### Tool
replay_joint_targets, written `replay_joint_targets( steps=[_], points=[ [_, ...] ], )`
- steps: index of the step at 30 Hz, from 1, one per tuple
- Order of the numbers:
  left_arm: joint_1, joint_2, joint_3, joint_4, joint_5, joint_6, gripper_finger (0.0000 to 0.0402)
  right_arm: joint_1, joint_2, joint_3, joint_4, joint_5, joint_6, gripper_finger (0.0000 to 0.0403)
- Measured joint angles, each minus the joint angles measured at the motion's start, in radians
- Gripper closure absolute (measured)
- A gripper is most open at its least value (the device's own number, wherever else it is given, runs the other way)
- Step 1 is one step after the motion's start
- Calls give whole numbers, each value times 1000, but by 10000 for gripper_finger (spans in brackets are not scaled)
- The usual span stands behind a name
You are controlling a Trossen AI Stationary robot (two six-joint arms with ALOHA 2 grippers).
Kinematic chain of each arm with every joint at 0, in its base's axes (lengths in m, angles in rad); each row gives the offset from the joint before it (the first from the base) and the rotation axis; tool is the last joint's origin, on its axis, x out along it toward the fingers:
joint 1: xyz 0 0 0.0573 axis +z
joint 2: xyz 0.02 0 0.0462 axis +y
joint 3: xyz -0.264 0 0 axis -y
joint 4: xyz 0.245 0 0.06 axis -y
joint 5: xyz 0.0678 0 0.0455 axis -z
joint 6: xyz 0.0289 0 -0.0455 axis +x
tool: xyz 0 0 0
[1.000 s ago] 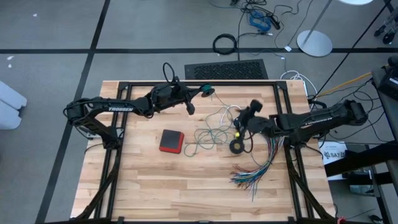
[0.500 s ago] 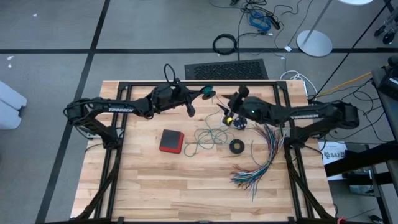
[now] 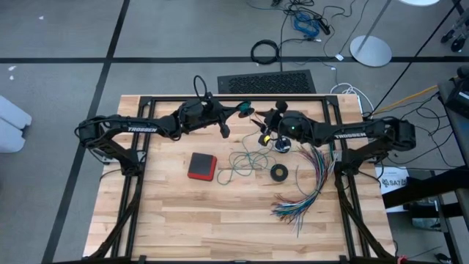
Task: Coiling cords
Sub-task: Uncoil the green wire cable from the spool
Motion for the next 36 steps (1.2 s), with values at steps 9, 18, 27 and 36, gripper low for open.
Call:
replay_joint_targets(
  steps=[9, 18, 27, 36],
  points=[
    [-14, 0, 0, 0, 0, 0, 402, -46, 0, 0, -1, -25, 23, 338],
    [-19, 0, 0, 0, 0, -2, 402, -52, 0, 0, -4, -29, 58, 389],
    [-19, 0, 0, -59, -107, 44, 402, -45, -28, 0, -13, 50, 97, 402],
    [-18, 0, 0, -50, -171, 62, 402, 11, -34, 0, 78, -173, 81, 402]
  ],
)
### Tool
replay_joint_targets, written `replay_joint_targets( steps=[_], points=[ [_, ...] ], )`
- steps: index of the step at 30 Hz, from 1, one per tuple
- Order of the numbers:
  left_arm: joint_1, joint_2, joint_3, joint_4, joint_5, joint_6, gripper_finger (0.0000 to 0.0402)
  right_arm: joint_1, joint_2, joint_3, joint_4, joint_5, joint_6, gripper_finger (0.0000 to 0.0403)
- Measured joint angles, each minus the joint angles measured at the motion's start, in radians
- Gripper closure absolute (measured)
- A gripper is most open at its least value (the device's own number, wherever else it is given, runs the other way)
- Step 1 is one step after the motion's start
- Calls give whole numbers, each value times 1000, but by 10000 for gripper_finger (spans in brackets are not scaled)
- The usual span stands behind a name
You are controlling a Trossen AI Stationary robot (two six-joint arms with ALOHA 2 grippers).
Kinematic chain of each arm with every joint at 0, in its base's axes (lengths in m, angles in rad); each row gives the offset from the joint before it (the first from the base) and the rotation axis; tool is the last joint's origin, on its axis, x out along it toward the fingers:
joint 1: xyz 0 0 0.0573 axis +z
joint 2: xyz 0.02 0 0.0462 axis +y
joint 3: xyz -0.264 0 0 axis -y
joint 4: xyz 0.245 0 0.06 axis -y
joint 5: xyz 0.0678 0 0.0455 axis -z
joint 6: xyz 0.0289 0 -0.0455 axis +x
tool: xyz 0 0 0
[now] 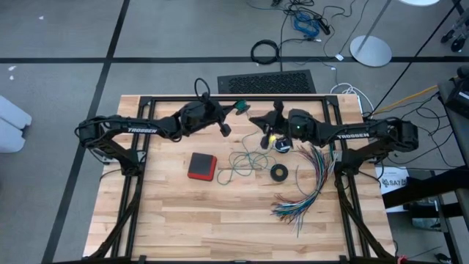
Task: Coiling cords
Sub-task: Uncoil the green wire cable from the spool
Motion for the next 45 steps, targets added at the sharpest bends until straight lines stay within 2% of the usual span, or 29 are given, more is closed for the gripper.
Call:
replay_joint_targets(
  steps=[6, 18, 28, 37, 45],
  points=[
    [0, 0, 0, 32, -19, 2, 402, 15, 0, 0, -82, -63, 20, 403],
    [-2, 0, 0, 85, -19, -8, 402, 44, 1, 0, -112, -57, 54, 403],
    [-1, 0, 0, 63, 29, -34, 402, -3, 1, 0, -229, 133, 120, 403],
    [0, 0, 0, -42, 51, -18, 402, -25, -3, 0, -239, 382, 144, 403],
    [2, 0, 0, -148, -61, 74, 402, 15, -40, 0, -110, 410, 58, 403]
  ],
)
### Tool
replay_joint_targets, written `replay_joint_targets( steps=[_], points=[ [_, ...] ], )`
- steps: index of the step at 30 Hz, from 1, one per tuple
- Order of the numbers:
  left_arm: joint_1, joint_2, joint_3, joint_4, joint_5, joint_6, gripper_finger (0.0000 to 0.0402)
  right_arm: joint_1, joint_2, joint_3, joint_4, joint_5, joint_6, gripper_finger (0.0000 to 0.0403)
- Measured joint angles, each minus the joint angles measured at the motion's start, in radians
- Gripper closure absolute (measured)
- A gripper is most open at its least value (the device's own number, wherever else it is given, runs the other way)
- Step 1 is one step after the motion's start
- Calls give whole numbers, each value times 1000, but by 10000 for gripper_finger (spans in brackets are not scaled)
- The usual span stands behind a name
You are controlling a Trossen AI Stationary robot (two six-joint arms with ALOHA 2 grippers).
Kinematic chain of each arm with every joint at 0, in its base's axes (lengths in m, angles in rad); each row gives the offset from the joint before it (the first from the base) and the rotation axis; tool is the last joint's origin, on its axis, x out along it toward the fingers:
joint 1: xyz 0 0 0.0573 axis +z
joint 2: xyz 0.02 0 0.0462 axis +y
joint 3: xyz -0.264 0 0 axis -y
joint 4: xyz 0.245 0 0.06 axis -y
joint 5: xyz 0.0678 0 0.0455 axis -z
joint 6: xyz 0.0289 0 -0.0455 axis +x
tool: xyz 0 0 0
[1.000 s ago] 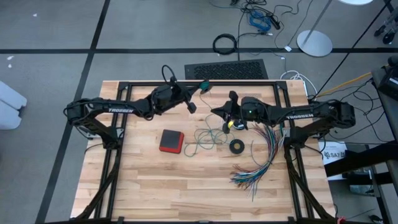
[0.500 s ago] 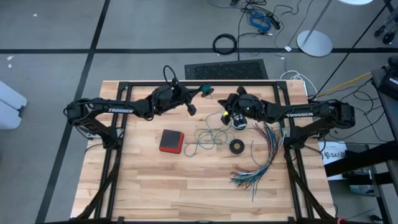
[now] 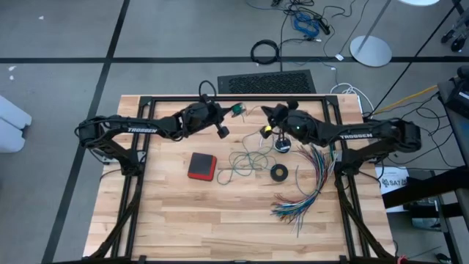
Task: Coiling cords
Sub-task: Uncoil the green wire cable from the spool
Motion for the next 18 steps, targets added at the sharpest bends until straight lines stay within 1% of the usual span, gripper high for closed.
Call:
replay_joint_targets(
  steps=[3, 6, 8, 13, 18],
  points=[
    [0, 0, 0, -5, -27, 6, 402, 31, -10, 0, 60, -43, -59, 403],
    [9, 0, 0, -4, -40, 8, 402, 68, -9, 0, 106, -156, -102, 403],
    [16, 0, 0, 5, -42, 8, 402, 90, -9, 0, 105, -200, -101, 403],
    [21, 0, 0, 50, -43, 5, 402, 114, -9, 0, 5, -268, -84, 403],
    [20, 0, 0, 101, -30, -18, 402, 114, -9, 0, -113, -268, -19, 403]
  ],
)
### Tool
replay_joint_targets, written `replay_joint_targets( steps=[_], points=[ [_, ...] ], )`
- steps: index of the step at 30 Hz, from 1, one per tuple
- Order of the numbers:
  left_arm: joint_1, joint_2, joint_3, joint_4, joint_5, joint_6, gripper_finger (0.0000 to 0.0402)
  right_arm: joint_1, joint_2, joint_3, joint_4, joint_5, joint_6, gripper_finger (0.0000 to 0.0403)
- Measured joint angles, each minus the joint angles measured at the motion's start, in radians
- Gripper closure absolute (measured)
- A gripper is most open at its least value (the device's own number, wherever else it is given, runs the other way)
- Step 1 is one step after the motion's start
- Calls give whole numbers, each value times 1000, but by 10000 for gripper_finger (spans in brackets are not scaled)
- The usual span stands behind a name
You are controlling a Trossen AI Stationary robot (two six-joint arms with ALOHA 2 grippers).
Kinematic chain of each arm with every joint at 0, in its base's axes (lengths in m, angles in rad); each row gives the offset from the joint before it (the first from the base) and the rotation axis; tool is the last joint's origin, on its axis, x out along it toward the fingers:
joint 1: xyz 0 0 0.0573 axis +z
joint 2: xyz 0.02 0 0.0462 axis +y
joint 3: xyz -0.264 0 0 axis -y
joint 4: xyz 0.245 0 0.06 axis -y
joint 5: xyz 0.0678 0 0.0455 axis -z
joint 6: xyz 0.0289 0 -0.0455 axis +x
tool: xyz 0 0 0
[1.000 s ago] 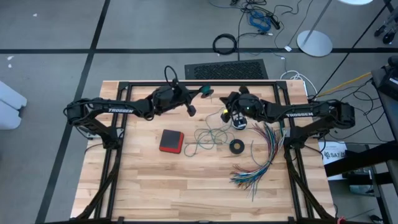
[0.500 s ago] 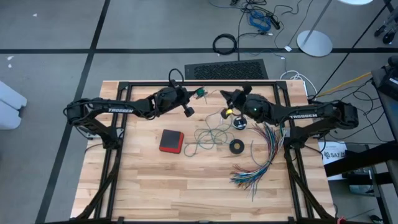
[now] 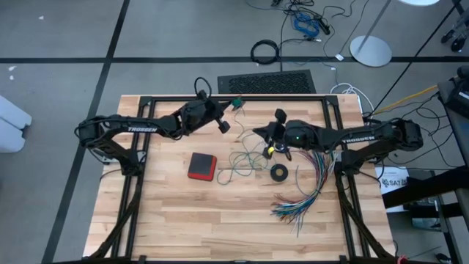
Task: Coiling cords
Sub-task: Uncoil the green wire cable from the spool
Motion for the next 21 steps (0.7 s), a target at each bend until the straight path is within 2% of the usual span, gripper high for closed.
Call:
replay_joint_targets(
  steps=[5, 8, 11, 17, 21],
  points=[
    [0, 0, 0, 31, 21, -22, 402, -15, 0, 0, -138, 3, 71, 402],
    [0, 0, 0, 35, 47, -38, 402, -20, 0, 0, -206, 56, 105, 387],
    [0, 0, 0, 38, 56, -45, 402, -20, 0, 0, -249, 110, 111, 352],
    [0, 0, 0, 37, 94, -63, 402, -20, 0, 0, -267, 100, 119, 258],
    [0, 0, 0, 37, 96, -63, 402, -20, 0, 0, -216, 81, 94, 213]
  ],
)
